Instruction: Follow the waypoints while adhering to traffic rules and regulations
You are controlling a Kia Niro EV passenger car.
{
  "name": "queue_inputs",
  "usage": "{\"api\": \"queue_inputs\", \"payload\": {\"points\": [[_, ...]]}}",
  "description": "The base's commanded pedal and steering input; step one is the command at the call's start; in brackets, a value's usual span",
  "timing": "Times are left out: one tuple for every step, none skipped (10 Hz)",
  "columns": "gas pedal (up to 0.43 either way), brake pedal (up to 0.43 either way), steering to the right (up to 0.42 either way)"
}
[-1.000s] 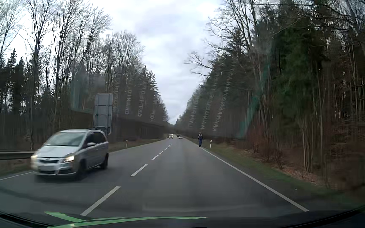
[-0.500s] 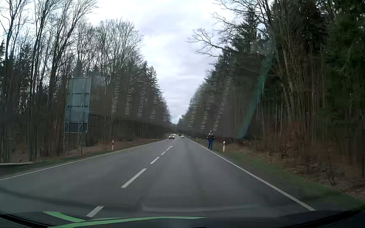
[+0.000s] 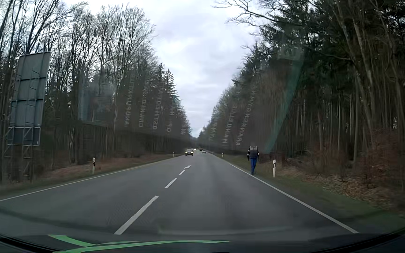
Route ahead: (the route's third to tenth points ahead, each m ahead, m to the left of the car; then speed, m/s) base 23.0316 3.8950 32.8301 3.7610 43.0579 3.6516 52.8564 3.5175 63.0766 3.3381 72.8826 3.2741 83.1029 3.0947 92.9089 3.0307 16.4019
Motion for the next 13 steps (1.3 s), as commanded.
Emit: {"api": "queue_inputs", "payload": {"points": [[0.150, 0.000, 0.005], [0.150, 0.000, 0.006], [0.150, 0.000, 0.006], [0.150, 0.000, 0.007], [0.150, 0.000, 0.006], [0.150, 0.000, 0.007], [0.150, 0.000, 0.007], [0.150, 0.000, 0.008], [0.150, 0.000, 0.009], [0.150, 0.000, 0.011], [0.157, 0.000, 0.011], [0.157, 0.000, 0.011], [0.157, 0.000, 0.011]]}}
